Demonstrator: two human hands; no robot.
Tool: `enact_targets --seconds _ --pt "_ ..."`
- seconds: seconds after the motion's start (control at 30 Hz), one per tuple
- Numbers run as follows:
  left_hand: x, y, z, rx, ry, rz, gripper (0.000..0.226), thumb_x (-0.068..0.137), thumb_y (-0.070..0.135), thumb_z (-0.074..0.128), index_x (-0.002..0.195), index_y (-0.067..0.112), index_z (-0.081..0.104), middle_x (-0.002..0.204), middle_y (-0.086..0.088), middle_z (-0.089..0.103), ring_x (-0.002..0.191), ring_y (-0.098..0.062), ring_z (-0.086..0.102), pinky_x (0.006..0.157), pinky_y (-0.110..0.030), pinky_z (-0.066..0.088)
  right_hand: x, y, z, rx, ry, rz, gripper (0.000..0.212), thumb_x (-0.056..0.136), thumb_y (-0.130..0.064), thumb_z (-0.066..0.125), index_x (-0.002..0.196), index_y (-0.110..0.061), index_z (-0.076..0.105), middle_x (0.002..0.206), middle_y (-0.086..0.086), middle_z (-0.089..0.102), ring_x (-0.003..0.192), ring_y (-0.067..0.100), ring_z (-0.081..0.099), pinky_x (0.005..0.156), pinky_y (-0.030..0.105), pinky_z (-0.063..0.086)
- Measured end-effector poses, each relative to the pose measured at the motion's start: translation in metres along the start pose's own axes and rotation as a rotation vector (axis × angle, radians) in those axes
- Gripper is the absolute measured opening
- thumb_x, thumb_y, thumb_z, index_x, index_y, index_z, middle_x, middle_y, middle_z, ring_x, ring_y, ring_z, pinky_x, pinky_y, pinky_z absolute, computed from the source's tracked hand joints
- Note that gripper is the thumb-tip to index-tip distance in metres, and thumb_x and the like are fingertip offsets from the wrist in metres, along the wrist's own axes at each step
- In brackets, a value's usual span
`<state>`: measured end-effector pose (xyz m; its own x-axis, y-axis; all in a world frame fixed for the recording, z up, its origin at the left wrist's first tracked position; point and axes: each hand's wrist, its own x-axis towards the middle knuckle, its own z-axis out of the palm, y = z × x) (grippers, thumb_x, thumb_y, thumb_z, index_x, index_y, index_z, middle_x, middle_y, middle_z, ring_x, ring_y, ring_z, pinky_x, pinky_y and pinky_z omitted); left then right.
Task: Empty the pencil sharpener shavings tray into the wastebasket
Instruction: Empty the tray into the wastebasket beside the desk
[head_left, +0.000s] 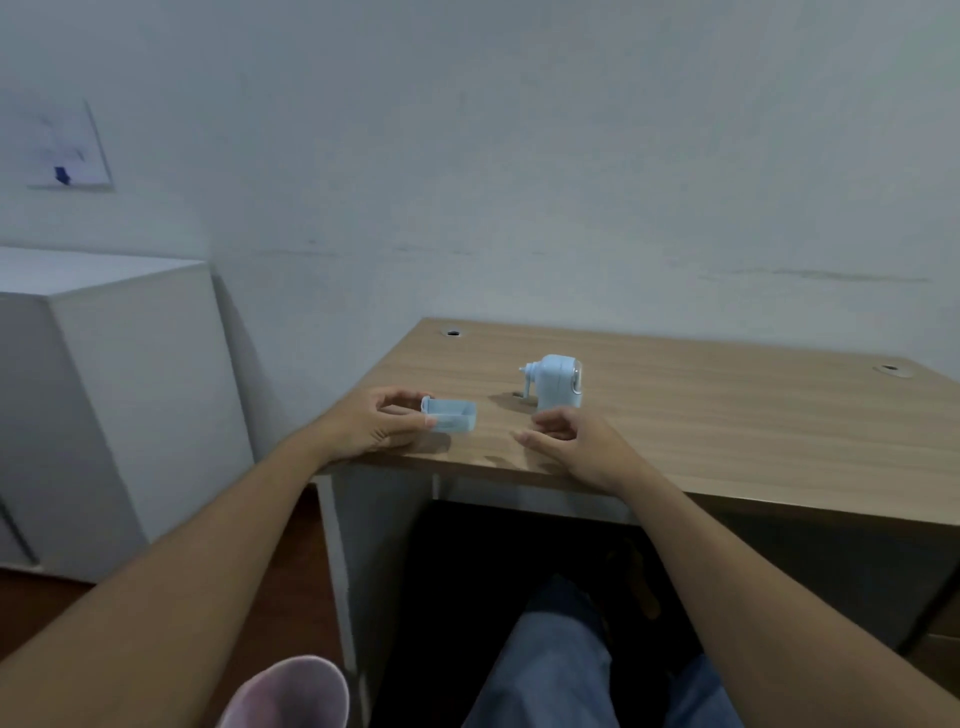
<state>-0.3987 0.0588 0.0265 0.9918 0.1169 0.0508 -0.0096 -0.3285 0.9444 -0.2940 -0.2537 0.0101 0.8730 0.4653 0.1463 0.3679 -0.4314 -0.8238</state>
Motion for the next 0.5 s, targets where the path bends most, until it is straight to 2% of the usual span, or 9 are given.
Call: enact_targets --seconds 0.07,0.13,0.2,0.27,0.3,0.4,0.5 --pt "-0.006 -0.002 -0.011 0.009 0.033 -0.002 0.043 0.095 0.020 0.087 0.136 0.015 0.076 0.122 -0.012 0.082 0.079 -0.001 0.081 0.066 -0.011 0.059 0.002 -0.016 0.020 0.003 -0.060 -0.035 0.061 0.091 -0.050 0.088 0.139 -0.016 0.073 0.120 -0.011 0.079 0.108 -0.006 0.071 0.088 0.005 0.056" --pt "-0.014 -0.005 -0.026 0.015 0.070 -0.002 0.044 0.093 0.024 0.089 0.136 0.018 0.078 0.126 -0.012 0.083 0.097 -0.013 0.085 0.076 -0.017 0.064 0.007 -0.034 0.044 -0.008 -0.109 -0.084 0.061 0.092 -0.054 0.085 0.141 -0.021 0.071 0.123 -0.014 0.078 0.111 -0.004 0.071 0.091 0.007 0.055" --pt "-0.022 -0.009 -0.042 0.014 0.107 -0.013 0.047 0.091 0.028 0.091 0.135 0.021 0.079 0.125 -0.009 0.084 0.116 -0.029 0.082 0.095 -0.033 0.067 0.014 -0.051 0.069 -0.003 -0.138 -0.132 0.060 0.092 -0.056 0.084 0.142 -0.025 0.070 0.123 -0.016 0.078 0.111 -0.004 0.073 0.089 0.006 0.056" --pt "-0.031 -0.015 -0.058 -0.035 0.118 -0.039 0.050 0.092 0.025 0.091 0.139 0.019 0.076 0.130 -0.013 0.081 0.118 -0.034 0.081 0.104 -0.050 0.066 0.023 -0.066 0.097 0.017 -0.145 -0.185 0.063 0.093 -0.054 0.084 0.144 -0.021 0.070 0.127 -0.012 0.080 0.111 0.000 0.077 0.085 0.005 0.057" --pt "-0.037 -0.019 -0.066 -0.053 0.122 -0.045 0.050 0.093 0.021 0.090 0.141 0.017 0.075 0.134 -0.014 0.079 0.118 -0.034 0.082 0.101 -0.052 0.067 0.028 -0.073 0.111 0.029 -0.145 -0.201 0.064 0.094 -0.053 0.084 0.147 -0.020 0.069 0.130 -0.009 0.080 0.112 0.003 0.078 0.084 0.007 0.058" --pt "-0.054 -0.027 -0.087 -0.032 0.149 -0.033 0.049 0.096 0.018 0.087 0.143 0.015 0.073 0.139 -0.005 0.074 0.120 -0.028 0.080 0.090 -0.045 0.071 0.035 -0.095 0.147 0.051 -0.142 -0.212 0.062 0.098 -0.052 0.081 0.149 -0.021 0.065 0.131 -0.009 0.077 0.113 0.005 0.077 0.082 0.012 0.059" --pt "-0.072 -0.041 -0.112 -0.025 0.202 -0.026 0.050 0.096 0.021 0.087 0.144 0.018 0.073 0.138 0.000 0.074 0.118 -0.020 0.080 0.085 -0.042 0.072 0.042 -0.111 0.180 0.065 -0.146 -0.252 0.055 0.100 -0.049 0.079 0.144 -0.019 0.069 0.131 -0.009 0.079 0.116 0.010 0.078 0.088 0.019 0.063"
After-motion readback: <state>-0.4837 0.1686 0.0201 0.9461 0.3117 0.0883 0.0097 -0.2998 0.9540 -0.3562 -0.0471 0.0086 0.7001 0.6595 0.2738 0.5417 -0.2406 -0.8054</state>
